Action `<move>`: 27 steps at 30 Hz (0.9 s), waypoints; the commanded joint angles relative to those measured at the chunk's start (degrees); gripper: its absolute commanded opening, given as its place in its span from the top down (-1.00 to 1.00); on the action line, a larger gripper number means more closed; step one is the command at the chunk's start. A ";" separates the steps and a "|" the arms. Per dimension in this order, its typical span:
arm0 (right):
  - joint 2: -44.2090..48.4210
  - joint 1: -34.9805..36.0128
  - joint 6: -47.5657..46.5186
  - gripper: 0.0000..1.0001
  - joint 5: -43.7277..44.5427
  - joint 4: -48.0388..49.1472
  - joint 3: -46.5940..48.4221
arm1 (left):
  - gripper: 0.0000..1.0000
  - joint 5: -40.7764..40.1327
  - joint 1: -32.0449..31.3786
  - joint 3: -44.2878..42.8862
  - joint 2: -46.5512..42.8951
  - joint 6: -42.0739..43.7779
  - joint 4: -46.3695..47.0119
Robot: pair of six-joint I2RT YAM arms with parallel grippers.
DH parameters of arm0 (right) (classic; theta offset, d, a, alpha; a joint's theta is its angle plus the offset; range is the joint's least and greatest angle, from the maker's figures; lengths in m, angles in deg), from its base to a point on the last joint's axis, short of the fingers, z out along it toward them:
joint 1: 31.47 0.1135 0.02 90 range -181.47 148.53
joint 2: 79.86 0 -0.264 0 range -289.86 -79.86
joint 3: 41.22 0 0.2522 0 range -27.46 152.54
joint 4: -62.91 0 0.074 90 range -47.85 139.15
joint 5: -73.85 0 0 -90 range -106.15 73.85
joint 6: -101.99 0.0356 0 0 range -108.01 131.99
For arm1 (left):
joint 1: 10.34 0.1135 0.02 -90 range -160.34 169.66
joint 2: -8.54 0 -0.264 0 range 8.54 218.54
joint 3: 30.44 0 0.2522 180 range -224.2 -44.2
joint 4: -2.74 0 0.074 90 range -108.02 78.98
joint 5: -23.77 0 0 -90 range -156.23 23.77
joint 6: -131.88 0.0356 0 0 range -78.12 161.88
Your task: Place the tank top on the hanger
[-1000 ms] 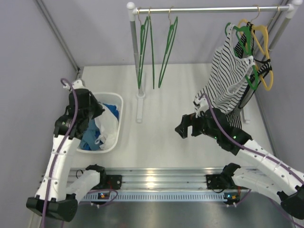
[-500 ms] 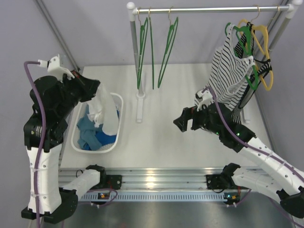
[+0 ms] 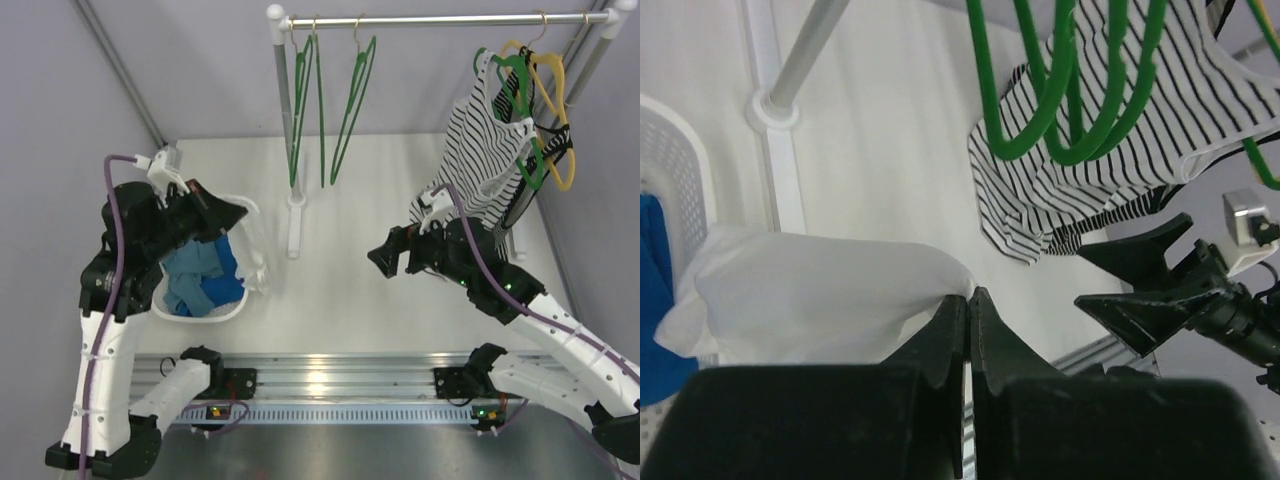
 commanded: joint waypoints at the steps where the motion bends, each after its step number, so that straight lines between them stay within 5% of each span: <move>1: 1.12 0.83 -0.54 -1.00 0.36 2.95 1.83 | 1.00 0.93 -2.84 6.82 -1.36 -3.27 7.59; 3: 1.12 0.83 0.16 -0.99 0.36 3.39 0.87 | 1.00 -1.53 -5.91 9.21 -1.54 -3.88 8.65; 9: 1.73 0.83 2.01 -0.99 -3.76 6.89 -2.64 | 1.00 -17.51 -30.22 18.52 3.97 -7.47 17.95; 12: 2.26 0.83 3.15 -0.99 -3.51 7.70 -4.93 | 1.00 -20.44 -37.54 20.29 8.03 -8.63 21.92; 21: 7.10 0.83 3.68 -0.93 4.57 2.70 -7.40 | 0.98 -20.62 -44.25 18.45 23.32 -9.24 31.07; 27: 6.66 0.83 4.56 -0.89 4.41 0.93 -8.88 | 0.09 -27.73 -43.55 17.39 29.83 -7.58 30.63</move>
